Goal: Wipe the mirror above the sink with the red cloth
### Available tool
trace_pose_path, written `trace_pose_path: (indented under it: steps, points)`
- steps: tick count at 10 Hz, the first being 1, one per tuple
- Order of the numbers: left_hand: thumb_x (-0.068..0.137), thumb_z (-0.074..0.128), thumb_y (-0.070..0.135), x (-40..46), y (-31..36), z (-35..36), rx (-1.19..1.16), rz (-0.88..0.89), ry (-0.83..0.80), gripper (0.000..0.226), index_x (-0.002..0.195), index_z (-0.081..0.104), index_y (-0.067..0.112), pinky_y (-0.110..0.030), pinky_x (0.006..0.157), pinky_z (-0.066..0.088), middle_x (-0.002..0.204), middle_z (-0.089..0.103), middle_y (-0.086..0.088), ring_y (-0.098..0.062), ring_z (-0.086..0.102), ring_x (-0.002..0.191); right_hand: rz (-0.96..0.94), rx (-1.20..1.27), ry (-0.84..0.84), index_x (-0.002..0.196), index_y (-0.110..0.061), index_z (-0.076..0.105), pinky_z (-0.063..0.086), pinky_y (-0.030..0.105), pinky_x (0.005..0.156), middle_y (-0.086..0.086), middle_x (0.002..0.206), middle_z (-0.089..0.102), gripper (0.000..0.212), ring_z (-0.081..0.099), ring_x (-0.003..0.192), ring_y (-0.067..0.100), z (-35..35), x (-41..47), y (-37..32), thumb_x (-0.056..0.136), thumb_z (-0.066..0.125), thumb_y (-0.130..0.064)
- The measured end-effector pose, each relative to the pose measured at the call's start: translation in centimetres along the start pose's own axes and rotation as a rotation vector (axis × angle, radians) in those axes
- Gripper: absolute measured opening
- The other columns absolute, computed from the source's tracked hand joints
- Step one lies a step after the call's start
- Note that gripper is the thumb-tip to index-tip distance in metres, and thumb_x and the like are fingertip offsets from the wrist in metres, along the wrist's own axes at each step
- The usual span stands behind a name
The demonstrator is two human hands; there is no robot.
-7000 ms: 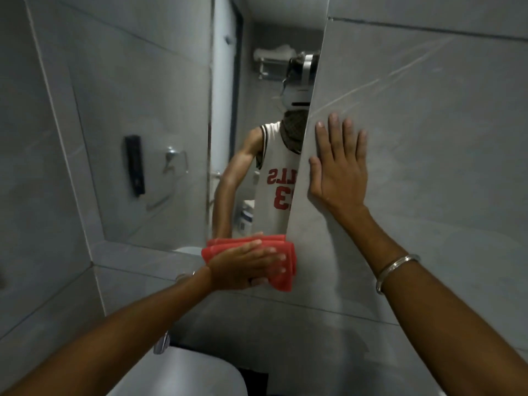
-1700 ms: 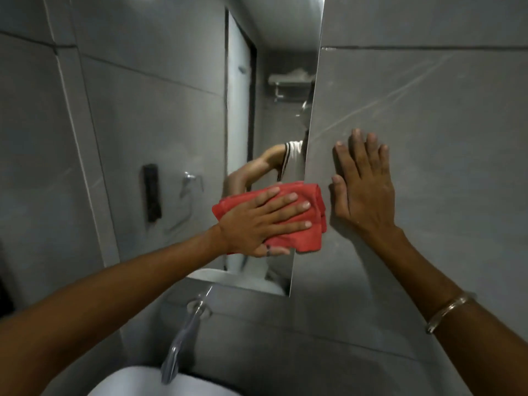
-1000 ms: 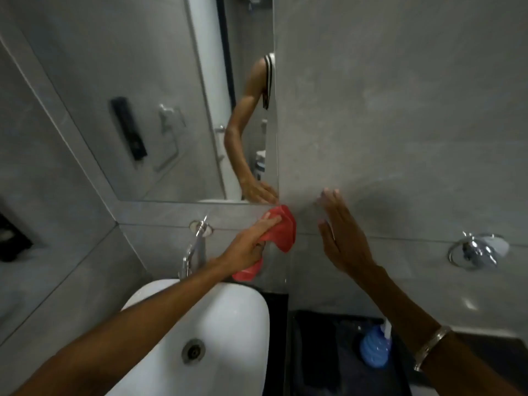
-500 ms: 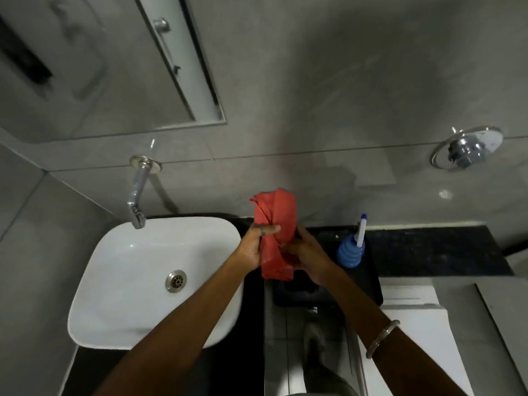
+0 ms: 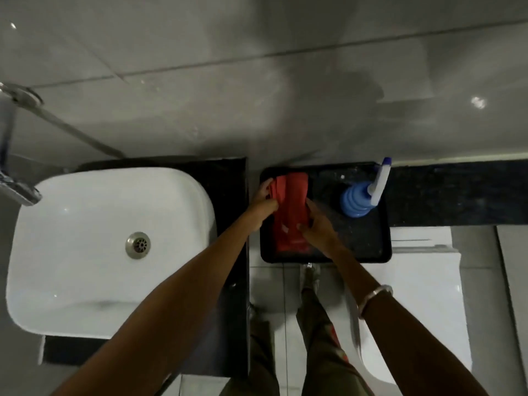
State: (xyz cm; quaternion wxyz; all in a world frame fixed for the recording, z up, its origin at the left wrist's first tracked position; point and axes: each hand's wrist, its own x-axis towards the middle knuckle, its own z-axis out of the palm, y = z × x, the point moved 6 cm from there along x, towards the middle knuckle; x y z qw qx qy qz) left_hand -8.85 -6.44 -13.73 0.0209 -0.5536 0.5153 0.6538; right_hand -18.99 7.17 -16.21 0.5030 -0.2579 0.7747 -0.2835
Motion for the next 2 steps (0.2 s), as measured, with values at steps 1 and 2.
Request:
trace_pose_path:
  steps: [1, 2]
  points:
    - [0.098, 0.05, -0.009, 0.2, -1.3, 0.1, 0.069, -0.016, 0.01, 0.071, 0.162, 0.031, 0.016, -0.036, 0.102, 0.053, 0.152, 0.05, -0.004, -0.03, 0.049, 0.143, 0.09, -0.118, 0.051, 0.151, -0.014, 0.047, 0.049, 0.035, 0.097, 0.018, 0.135, 0.066, 0.055, 0.064, 0.121, 0.037, -0.6, 0.8, 1.0, 0.096, 0.057, -0.015]
    - [0.102, 0.049, -0.002, -2.3, 0.4, 0.2, 0.189, 0.119, 0.058, 0.061, 0.159, 0.038, 0.019, -0.03, 0.101, 0.048, 0.146, 0.056, -0.004, -0.023, 0.057, 0.134, 0.034, -0.297, 0.154, 0.15, -0.009, 0.046, 0.041, 0.041, 0.113, 0.018, 0.149, 0.053, 0.057, 0.05, 0.139, 0.04, -1.0, -0.4, -1.7, 0.095, 0.055, -0.022]
